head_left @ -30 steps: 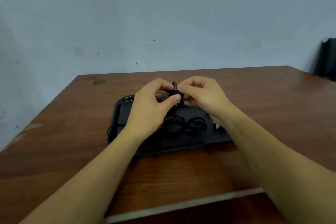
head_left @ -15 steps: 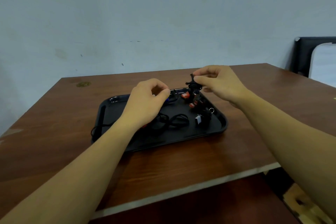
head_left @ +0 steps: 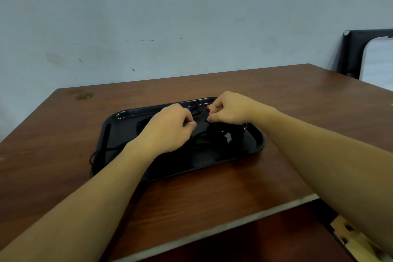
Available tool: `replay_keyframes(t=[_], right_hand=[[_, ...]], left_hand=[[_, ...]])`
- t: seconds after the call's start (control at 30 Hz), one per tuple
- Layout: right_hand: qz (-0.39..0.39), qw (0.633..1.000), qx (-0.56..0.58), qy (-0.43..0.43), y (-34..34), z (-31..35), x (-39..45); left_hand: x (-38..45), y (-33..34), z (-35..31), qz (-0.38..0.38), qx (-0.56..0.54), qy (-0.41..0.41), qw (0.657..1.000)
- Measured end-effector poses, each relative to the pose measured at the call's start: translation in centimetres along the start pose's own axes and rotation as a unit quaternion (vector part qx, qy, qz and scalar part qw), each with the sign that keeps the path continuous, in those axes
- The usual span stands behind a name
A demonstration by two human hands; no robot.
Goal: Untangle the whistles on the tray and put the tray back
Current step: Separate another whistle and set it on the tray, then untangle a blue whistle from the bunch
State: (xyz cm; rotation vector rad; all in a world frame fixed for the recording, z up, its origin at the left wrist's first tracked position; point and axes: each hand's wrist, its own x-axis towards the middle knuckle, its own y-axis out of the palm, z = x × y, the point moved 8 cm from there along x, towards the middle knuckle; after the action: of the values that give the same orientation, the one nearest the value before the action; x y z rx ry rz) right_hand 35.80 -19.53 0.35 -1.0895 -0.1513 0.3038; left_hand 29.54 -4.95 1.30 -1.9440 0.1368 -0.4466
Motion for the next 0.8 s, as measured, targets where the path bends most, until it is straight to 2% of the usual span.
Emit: replay_keyframes(t=[0.13,0.3,0.47,0.6,0.8], right_hand=[[0.004,1.000,-0.015,-0.006,-0.1,0.7,0.2],[-0.011,0.999,0.026,-0.016,-0.4,0.9,0.7],[0.006,0.999,0.033,-0.010,0.3,0.6,1.7],[-0.015,1.000,0.023,-0.010,-0.3,0.6,2.2],[-0.089,0.995,0.006,-0.053,-1.9,2.9,2.9]], left_hand=[[-0.1,-0.3,0.7,-0.010,-0.008,-0.011,1.000],[-0.3,-0.4,0.9,-0.034,-0.023,-0.011,0.999],[-0.3,-0.6,1.7,-0.056,-0.037,-0.005,0.998],[-0.1,-1.3,3.5,-0.077,-0.061,-0.032,0.995],[0.1,-2.1,6.3,-0.117,-0.107,-0.095,0.983]])
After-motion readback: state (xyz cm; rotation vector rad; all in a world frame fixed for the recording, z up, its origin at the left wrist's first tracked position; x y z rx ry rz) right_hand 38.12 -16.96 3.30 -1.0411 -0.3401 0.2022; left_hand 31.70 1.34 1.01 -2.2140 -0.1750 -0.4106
